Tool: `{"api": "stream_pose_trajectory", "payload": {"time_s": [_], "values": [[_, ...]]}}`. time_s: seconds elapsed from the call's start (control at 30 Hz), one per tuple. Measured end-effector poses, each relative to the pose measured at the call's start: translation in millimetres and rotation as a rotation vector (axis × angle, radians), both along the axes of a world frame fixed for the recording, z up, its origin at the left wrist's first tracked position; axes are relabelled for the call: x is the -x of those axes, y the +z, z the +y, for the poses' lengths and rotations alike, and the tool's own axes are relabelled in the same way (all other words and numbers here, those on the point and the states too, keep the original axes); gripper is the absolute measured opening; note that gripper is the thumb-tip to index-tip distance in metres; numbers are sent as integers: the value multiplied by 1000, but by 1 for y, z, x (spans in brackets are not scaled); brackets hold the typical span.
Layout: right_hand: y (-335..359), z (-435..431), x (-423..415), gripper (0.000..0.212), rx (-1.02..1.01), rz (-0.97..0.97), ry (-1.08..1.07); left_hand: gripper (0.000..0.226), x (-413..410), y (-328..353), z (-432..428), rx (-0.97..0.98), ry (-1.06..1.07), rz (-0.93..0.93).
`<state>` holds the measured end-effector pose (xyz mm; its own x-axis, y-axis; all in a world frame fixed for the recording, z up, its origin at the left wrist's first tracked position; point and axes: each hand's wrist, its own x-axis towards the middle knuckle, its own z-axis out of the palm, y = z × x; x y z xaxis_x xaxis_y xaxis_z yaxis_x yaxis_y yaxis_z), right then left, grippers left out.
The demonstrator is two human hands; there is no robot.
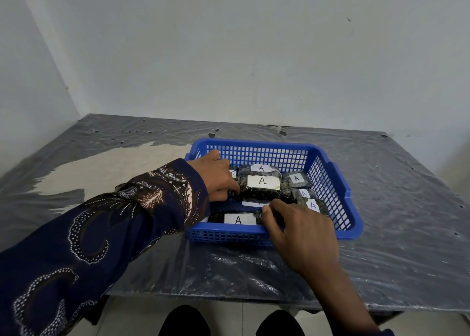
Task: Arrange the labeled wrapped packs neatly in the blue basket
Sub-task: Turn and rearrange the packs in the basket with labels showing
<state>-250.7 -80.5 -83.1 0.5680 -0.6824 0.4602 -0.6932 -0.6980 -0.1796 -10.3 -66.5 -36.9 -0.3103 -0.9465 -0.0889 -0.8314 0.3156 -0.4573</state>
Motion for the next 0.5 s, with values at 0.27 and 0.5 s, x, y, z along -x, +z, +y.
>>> {"api": "stream_pose_trajectory", "payload": {"time_s": [0.27,0.5], "values": [[0,0,0,43,2,-6,4,44,-1,-5,0,-65,93,66],[0,0,0,43,9,-3,1,37,1,0,5,-2,125,84]]}}
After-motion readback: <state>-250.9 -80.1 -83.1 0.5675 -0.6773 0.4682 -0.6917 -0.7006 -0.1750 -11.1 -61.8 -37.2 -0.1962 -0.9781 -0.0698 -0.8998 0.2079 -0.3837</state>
